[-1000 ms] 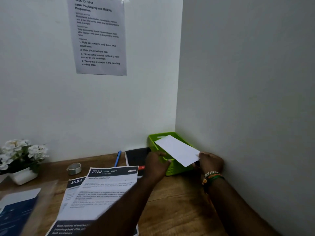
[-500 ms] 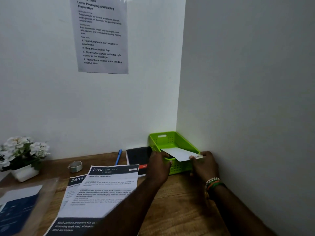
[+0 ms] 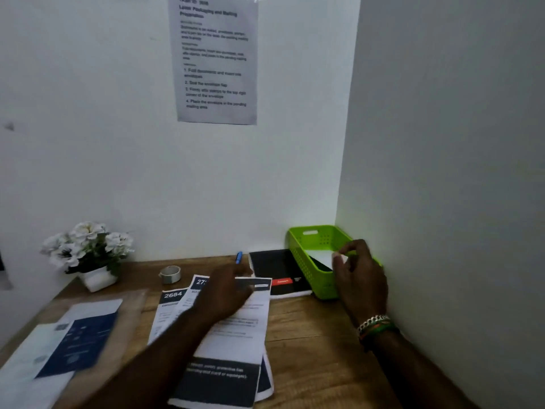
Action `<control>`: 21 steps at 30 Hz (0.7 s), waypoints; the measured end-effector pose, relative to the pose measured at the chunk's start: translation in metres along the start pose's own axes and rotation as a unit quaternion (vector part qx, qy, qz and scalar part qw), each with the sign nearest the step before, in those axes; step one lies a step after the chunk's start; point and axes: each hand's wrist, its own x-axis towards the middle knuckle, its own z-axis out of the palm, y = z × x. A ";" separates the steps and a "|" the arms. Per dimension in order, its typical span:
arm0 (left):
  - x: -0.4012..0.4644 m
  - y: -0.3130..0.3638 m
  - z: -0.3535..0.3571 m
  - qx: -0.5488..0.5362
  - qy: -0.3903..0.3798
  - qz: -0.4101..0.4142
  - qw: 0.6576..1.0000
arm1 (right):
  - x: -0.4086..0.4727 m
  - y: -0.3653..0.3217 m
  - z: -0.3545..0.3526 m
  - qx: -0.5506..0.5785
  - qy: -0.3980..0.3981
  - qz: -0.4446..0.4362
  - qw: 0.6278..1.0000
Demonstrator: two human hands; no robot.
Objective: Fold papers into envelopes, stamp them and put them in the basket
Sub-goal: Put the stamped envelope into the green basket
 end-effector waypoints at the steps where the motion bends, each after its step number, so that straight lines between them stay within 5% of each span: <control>1: -0.008 -0.020 -0.016 0.017 -0.001 -0.021 1.000 | -0.010 -0.009 0.007 0.008 -0.055 -0.041 0.998; 7: -0.068 -0.089 -0.062 0.034 -0.032 -0.056 0.997 | -0.069 -0.013 0.081 -0.042 -0.371 -0.133 0.918; 16: -0.090 -0.109 -0.058 -0.052 -0.014 -0.049 0.997 | -0.093 0.000 0.099 -0.058 -0.474 -0.206 0.854; 21: -0.088 -0.113 -0.058 0.006 -0.049 -0.040 0.998 | -0.090 -0.002 0.102 -0.057 -0.507 -0.221 0.831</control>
